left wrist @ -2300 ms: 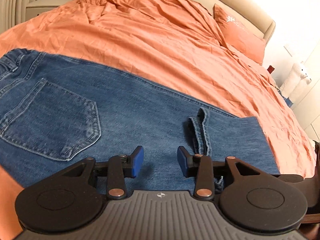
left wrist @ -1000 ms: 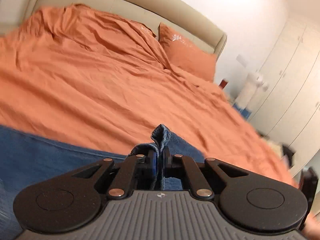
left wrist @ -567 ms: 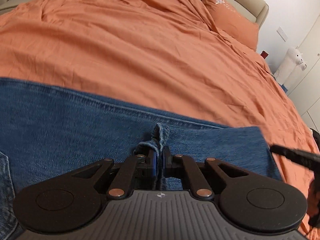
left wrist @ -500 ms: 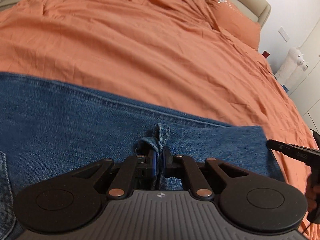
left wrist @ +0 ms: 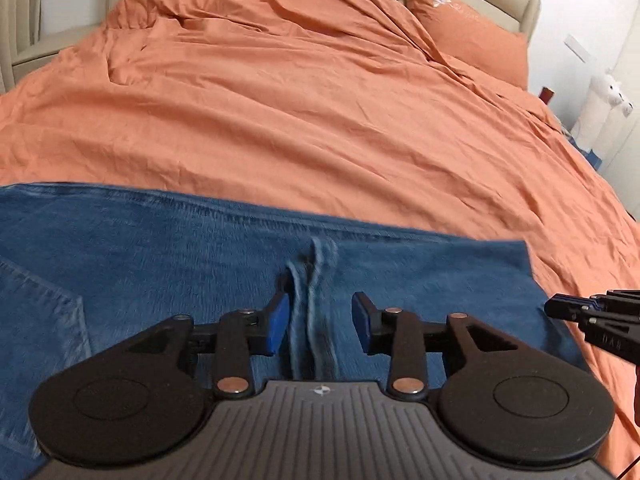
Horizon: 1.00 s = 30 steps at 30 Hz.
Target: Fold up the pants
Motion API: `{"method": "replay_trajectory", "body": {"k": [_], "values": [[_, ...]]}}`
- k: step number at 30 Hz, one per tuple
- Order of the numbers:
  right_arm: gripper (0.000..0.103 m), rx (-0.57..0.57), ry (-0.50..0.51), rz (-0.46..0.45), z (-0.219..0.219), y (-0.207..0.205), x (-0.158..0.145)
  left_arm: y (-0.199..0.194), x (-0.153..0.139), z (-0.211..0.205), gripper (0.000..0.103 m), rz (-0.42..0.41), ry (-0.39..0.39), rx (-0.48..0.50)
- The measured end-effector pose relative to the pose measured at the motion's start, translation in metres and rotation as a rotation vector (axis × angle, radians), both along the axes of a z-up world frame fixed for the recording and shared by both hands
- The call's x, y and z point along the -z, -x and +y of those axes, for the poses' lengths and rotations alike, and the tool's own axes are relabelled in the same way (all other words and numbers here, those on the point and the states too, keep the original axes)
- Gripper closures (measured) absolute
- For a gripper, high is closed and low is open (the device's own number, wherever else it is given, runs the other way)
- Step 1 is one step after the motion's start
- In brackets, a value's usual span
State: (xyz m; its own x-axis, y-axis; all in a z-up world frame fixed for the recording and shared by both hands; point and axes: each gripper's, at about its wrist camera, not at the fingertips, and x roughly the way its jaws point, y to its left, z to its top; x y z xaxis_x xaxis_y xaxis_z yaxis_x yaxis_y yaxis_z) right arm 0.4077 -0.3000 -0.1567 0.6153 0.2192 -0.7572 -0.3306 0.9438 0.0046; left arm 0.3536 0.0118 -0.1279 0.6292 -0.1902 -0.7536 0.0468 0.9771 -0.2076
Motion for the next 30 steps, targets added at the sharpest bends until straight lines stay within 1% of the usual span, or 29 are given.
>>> {"method": "replay_trajectory", "body": {"k": [4, 5, 7, 9, 11, 13, 15, 19, 22, 24, 25, 26, 27, 28, 30], "values": [[0.099, -0.020, 0.050, -0.015, -0.001, 0.044, -0.008, 0.027, -0.008, -0.008, 0.062, 0.020, -0.028, 0.032], [0.099, -0.022, 0.055, -0.011, -0.002, 0.053, -0.008, 0.026, -0.008, -0.013, 0.062, 0.027, -0.040, 0.040], [0.099, -0.019, 0.065, 0.006, -0.004, 0.067, -0.004, 0.035, -0.006, -0.018, 0.062, 0.035, -0.064, 0.055], [0.099, -0.008, 0.075, 0.029, -0.004, 0.076, 0.002, 0.034, 0.002, -0.025, 0.062, 0.065, -0.085, 0.067], [0.099, 0.001, 0.097, 0.059, -0.003, 0.079, 0.012, 0.034, 0.016, -0.027, 0.064, 0.099, -0.103, 0.081], [0.100, 0.011, 0.105, 0.073, 0.000, 0.079, 0.020, 0.034, 0.030, -0.025, 0.064, 0.119, -0.092, 0.086], [0.100, 0.010, 0.121, 0.088, 0.003, 0.077, 0.028, 0.035, 0.035, -0.020, 0.062, 0.115, -0.074, 0.080], [0.100, 0.007, 0.172, 0.105, 0.013, 0.074, 0.030, 0.036, 0.027, -0.010, 0.061, 0.120, -0.037, 0.068], [0.100, 0.003, 0.219, 0.113, 0.021, 0.073, 0.021, 0.051, 0.014, 0.000, 0.059, 0.086, -0.016, 0.037], [0.100, -0.004, 0.237, 0.087, 0.024, 0.076, 0.011, 0.061, 0.004, 0.010, 0.059, 0.053, -0.037, 0.004], [0.098, -0.010, 0.234, 0.070, 0.026, 0.080, 0.006, 0.065, -0.002, 0.015, 0.058, 0.034, -0.046, -0.020], [0.094, -0.016, 0.222, 0.057, 0.028, 0.083, 0.000, 0.069, -0.007, 0.022, 0.056, 0.016, -0.046, -0.045], [0.083, -0.024, 0.208, 0.046, 0.029, 0.086, -0.005, 0.072, -0.013, 0.030, 0.052, -0.003, -0.038, -0.076], [0.075, -0.031, 0.194, 0.036, 0.033, 0.089, -0.010, 0.074, -0.018, 0.039, 0.050, -0.021, -0.028, -0.109], [0.075, -0.051, 0.171, 0.022, 0.042, 0.095, -0.018, 0.078, -0.029, 0.056, 0.049, -0.055, -0.011, -0.168]]}}
